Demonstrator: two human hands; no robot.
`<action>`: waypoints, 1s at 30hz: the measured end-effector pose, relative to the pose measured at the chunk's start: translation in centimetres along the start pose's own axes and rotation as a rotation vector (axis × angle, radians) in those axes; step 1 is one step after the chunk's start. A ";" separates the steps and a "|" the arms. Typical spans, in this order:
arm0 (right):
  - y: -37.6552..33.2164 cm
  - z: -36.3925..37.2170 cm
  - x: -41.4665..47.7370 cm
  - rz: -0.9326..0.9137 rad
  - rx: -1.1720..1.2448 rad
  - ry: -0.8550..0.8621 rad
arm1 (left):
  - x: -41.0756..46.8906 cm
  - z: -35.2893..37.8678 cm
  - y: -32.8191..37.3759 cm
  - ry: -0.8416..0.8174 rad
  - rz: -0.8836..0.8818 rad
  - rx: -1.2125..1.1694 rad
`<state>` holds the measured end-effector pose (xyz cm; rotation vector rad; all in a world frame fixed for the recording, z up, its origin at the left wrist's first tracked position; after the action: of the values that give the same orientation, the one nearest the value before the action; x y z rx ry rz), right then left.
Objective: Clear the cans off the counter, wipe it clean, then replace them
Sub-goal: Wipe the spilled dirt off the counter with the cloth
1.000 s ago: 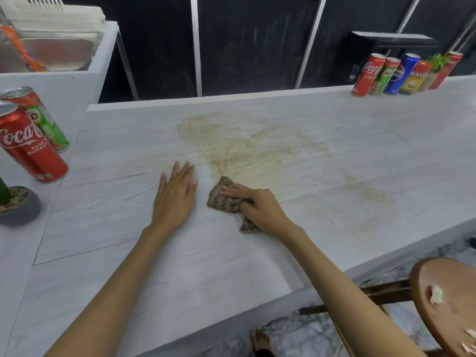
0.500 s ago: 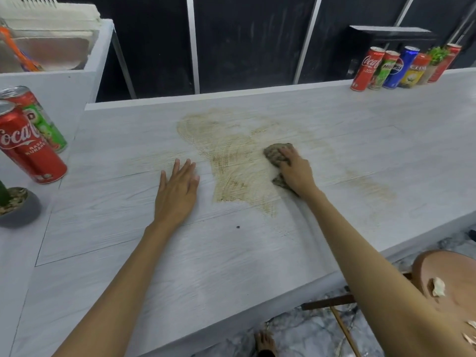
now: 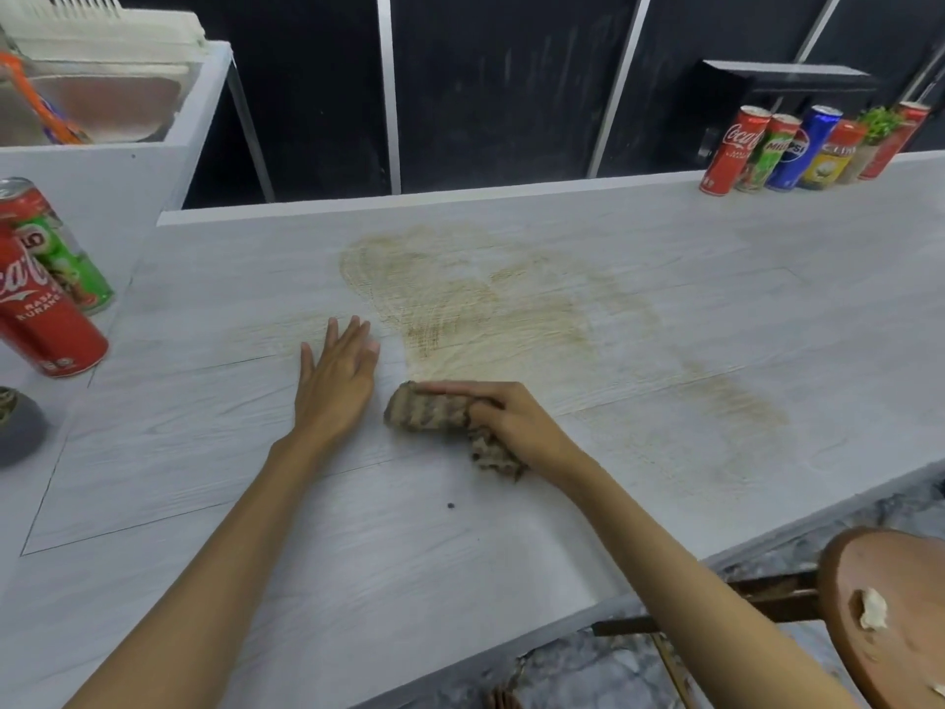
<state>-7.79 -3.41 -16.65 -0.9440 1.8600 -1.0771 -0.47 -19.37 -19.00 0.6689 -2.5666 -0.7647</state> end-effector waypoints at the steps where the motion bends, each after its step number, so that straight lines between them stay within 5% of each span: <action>1: 0.4 -1.8 0.8 0.037 0.121 0.035 | 0.2 -0.1 -0.1 0.006 -0.001 -0.002; 6: 2.6 -12.4 7.0 0.162 0.532 0.310 | 2.1 -0.2 -1.1 0.028 -0.040 0.018; 11: 3.5 -18.0 11.9 0.214 0.059 0.549 | 3.5 -0.1 -2.2 0.048 -0.094 0.105; 15: 1.4 -14.5 15.3 0.133 -0.360 0.445 | 3.5 0.3 -1.9 0.041 -0.074 0.257; 20: -0.7 -9.1 14.8 -0.024 -0.443 0.218 | 3.4 0.1 -1.7 0.052 -0.099 0.260; 26: -0.8 -3.9 8.4 -0.183 -0.412 -0.037 | 3.2 -0.2 -1.1 0.063 -0.083 0.237; 30: -0.1 -5.7 7.7 -0.068 -0.113 -0.263 | 2.8 -0.8 -0.9 0.132 -0.081 0.192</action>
<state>-16.05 -8.30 -16.55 -1.1632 1.6951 -0.8478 -2.06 -21.89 -18.26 0.8571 -2.5248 -0.4835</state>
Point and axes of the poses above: each hand's wrist, its own x-axis towards the middle knuckle, its own z-axis out of the palm, y = z × x, the point moved 9 cm from there along x, towards the middle knuckle, and after that the axes turned 14 degrees about z, right-handed, at the moved point
